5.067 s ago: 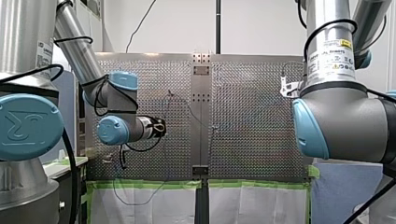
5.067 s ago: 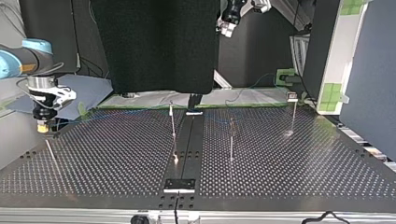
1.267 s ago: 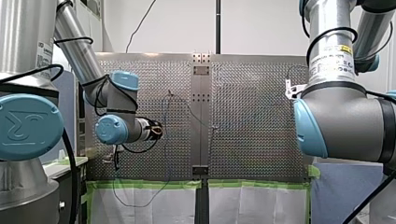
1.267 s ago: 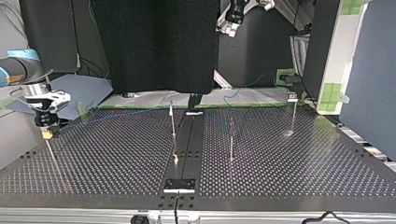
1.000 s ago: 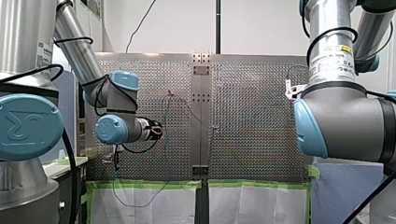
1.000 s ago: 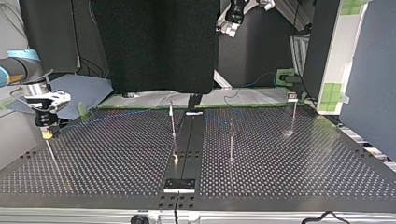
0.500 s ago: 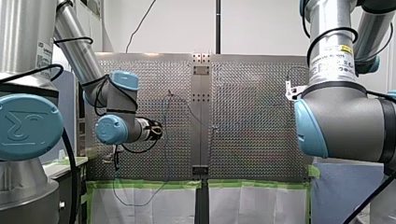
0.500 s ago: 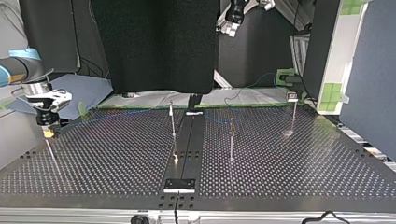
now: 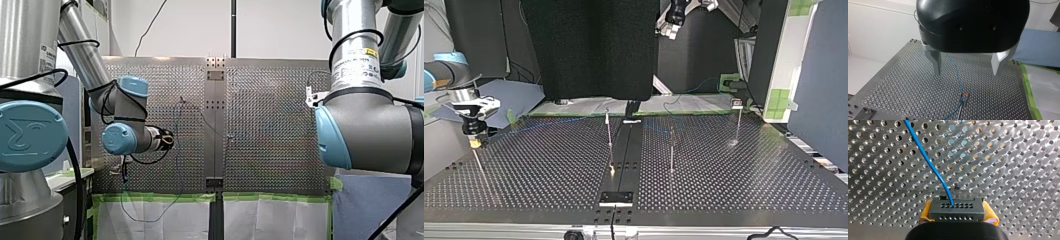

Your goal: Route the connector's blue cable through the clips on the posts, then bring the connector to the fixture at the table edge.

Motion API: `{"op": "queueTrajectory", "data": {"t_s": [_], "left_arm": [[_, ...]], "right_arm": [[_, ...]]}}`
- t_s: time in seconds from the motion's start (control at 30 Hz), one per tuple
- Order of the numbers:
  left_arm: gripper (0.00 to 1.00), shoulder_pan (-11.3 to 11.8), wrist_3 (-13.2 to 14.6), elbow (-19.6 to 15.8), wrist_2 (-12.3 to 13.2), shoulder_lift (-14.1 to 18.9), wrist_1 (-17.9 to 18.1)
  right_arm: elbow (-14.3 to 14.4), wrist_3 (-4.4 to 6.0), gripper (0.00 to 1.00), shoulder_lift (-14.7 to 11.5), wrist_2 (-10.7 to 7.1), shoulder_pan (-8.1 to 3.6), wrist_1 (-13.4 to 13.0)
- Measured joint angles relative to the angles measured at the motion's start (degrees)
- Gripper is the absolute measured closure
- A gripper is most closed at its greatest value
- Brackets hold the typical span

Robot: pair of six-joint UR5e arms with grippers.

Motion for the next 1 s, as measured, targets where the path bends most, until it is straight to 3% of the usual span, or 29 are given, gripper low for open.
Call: {"op": "queueTrajectory", "data": {"t_s": [1.0], "left_arm": [[0.0, 0.0, 0.1, 0.0, 0.0, 0.0, -0.4]], "right_arm": [[-0.7, 0.28, 1.0, 0.0, -0.17, 0.61, 0.1]]}}
